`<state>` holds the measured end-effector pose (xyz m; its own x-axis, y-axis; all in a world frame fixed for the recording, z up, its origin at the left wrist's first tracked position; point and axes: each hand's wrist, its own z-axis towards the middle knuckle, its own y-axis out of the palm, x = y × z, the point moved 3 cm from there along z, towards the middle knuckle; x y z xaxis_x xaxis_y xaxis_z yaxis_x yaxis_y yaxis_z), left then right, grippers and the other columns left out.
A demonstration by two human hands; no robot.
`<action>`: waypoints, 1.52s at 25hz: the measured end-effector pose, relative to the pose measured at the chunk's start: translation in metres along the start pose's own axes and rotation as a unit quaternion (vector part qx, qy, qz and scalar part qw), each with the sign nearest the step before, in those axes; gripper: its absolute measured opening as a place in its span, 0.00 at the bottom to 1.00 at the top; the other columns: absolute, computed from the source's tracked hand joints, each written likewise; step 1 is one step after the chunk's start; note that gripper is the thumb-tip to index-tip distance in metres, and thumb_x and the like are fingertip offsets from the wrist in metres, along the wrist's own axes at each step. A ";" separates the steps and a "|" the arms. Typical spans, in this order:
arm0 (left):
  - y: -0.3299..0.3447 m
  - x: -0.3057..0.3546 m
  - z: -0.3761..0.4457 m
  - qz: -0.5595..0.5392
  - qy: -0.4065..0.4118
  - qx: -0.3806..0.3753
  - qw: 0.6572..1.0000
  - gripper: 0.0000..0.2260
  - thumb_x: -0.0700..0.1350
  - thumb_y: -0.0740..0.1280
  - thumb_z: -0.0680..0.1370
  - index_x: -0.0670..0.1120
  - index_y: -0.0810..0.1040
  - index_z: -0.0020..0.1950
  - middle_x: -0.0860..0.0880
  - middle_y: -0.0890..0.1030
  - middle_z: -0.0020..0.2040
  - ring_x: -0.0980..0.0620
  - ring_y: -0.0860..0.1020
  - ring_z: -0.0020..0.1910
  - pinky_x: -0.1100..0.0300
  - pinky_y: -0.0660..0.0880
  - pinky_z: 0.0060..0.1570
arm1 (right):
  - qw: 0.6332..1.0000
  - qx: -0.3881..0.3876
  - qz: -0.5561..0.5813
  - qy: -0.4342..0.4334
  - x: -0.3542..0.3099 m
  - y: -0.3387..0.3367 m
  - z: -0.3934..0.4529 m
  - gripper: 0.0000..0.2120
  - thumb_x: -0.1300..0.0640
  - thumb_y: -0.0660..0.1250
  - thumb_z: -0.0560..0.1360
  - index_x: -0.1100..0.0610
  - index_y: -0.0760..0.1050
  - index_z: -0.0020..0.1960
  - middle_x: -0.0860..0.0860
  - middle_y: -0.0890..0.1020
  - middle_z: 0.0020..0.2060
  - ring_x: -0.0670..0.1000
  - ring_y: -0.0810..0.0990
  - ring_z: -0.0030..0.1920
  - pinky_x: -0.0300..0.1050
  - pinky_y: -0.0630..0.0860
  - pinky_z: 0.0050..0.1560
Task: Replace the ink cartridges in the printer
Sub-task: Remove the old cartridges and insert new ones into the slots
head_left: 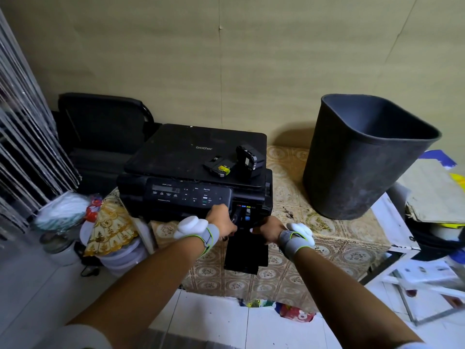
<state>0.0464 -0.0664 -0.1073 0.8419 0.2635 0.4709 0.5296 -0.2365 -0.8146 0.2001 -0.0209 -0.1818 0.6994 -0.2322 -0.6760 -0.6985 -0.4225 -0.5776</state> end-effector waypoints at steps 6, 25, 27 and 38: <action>0.017 0.002 0.003 0.050 -0.021 0.015 0.998 0.16 0.43 0.72 0.73 0.34 0.78 0.56 0.37 0.81 0.57 0.39 0.81 0.56 0.52 0.78 0.52 | 1.000 -0.004 -0.012 -0.018 0.002 -0.005 0.001 0.15 0.58 0.69 0.72 0.66 0.78 0.54 0.59 0.79 0.40 0.55 0.77 0.40 0.43 0.73 0.34; 0.032 -0.004 0.011 0.058 0.001 0.042 0.997 0.14 0.44 0.70 0.73 0.36 0.80 0.53 0.36 0.83 0.53 0.37 0.81 0.54 0.52 0.78 0.51 | 0.998 0.051 -0.027 -0.012 0.005 -0.002 0.011 0.14 0.60 0.68 0.72 0.60 0.79 0.57 0.62 0.83 0.53 0.52 0.77 0.44 0.48 0.78 0.51; 0.034 -0.006 0.011 0.055 0.004 0.046 0.997 0.13 0.44 0.69 0.73 0.36 0.80 0.53 0.36 0.83 0.53 0.37 0.81 0.54 0.51 0.78 0.51 | 0.999 0.048 -0.010 -0.015 0.006 0.000 0.010 0.18 0.62 0.67 0.72 0.59 0.76 0.61 0.62 0.81 0.55 0.51 0.76 0.45 0.45 0.78 0.47; 0.040 -0.012 0.006 0.042 0.000 0.110 0.993 0.13 0.47 0.67 0.73 0.40 0.78 0.52 0.38 0.83 0.52 0.37 0.79 0.55 0.53 0.77 0.50 | 0.998 0.039 0.013 -0.054 0.004 0.002 0.006 0.20 0.63 0.65 0.73 0.55 0.74 0.64 0.58 0.81 0.57 0.48 0.75 0.46 0.30 0.71 0.36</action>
<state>0.0569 -0.0735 -0.1478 0.8825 0.2515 0.3975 0.4216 -0.0480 -0.9055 0.2007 -0.0171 -0.1887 0.6637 -0.1441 -0.7340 -0.7286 -0.3465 -0.5909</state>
